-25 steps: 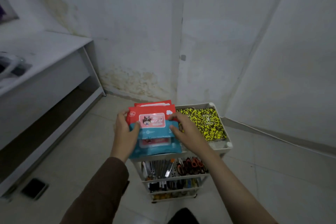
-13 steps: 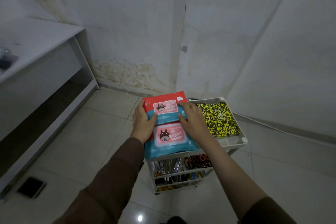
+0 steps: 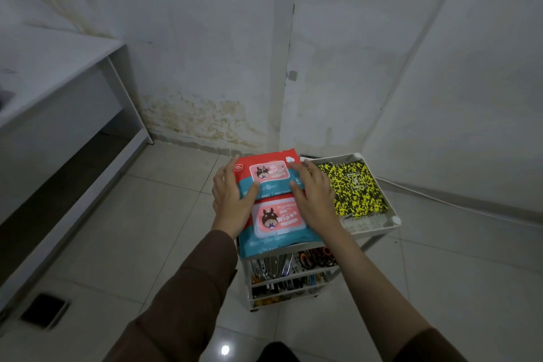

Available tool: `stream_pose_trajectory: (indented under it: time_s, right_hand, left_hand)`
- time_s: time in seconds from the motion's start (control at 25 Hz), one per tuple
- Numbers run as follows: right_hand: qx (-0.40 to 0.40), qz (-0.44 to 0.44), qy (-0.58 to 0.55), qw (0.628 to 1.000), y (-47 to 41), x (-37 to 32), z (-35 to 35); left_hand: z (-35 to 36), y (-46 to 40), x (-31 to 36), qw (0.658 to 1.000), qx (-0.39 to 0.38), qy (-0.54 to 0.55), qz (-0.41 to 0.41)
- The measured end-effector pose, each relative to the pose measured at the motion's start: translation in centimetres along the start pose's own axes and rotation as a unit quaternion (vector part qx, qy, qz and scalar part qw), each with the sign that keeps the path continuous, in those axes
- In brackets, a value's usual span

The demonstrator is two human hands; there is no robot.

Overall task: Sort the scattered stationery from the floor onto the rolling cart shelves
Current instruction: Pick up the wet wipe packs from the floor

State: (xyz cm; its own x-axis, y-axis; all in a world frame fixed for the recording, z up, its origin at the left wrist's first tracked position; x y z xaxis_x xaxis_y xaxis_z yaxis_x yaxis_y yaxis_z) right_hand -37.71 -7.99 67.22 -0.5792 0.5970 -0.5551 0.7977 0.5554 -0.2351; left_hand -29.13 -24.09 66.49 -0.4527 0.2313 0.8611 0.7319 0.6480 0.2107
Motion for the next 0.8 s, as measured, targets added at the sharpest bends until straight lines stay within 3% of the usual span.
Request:
stream_pose_trajectory:
  time_s: [0.16,0.36,0.6,0.8]
  right_hand:
    - [-0.044,0.007,0.013,0.999,0.8,-0.4,1.0]
    - [-0.005,0.004,-0.015,1.0,3.5,-0.8,0.1]
    - [0.027,0.049,-0.084,0.995,7.9,-0.6,0.3]
    - [0.06,0.063,-0.072,0.994,10.9,-1.5,0.8]
  left_hand:
    - [1.1,0.6,-0.9,0.998,-0.034,-0.044,-0.022]
    - [0.5,1.0,-0.1,0.999,-0.038,0.029,-0.007]
    - [-0.2,1.5,-0.2,0.999,-0.031,0.03,-0.009]
    - [-1.7,0.9,-0.7,1.0,-0.005,0.004,-0.003]
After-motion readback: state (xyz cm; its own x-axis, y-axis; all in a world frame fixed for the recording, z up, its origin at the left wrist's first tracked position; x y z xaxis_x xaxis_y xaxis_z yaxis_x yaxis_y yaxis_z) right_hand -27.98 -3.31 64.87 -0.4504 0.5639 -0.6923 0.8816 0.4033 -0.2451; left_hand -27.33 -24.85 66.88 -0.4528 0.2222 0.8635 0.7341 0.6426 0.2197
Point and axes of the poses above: each hand's wrist, its own y-axis away from the middle knuckle, its own z-axis out of the palm, x = y × z, the point moved 9 cm from there along -y, towards the middle knuckle, and after that the axes turned 13 degrees about -z, right-handed, at the moved point
